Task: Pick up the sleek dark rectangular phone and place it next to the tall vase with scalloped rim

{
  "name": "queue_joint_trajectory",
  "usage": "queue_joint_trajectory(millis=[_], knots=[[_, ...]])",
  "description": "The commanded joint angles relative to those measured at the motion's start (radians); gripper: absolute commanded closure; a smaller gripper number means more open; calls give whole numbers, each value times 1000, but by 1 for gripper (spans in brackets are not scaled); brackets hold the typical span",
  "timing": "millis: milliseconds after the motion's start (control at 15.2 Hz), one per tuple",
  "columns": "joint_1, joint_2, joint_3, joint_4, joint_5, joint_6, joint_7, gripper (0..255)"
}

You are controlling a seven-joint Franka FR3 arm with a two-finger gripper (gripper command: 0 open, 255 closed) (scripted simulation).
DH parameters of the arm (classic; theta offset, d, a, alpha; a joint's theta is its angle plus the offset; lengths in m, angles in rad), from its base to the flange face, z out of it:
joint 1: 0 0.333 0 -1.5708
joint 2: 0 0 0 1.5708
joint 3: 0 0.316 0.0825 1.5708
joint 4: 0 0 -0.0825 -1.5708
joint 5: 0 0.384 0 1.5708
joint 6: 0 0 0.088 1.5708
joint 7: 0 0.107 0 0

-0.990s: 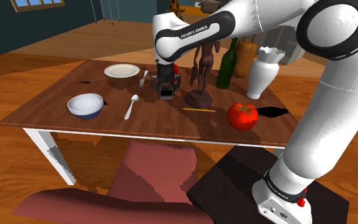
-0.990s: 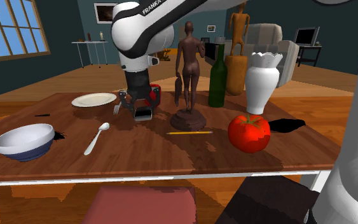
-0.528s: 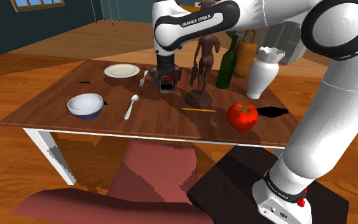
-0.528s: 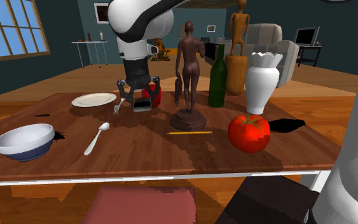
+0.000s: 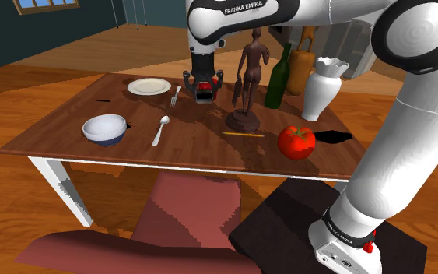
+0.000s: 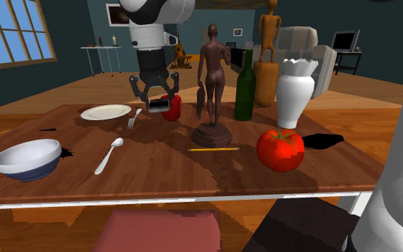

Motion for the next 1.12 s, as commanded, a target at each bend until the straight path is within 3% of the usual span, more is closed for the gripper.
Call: queue_joint_trajectory(millis=[0, 1056], knots=[[0, -4, 0, 22, 2, -27, -3, 255], [10, 16, 5, 264, -2, -249, -12, 255]])
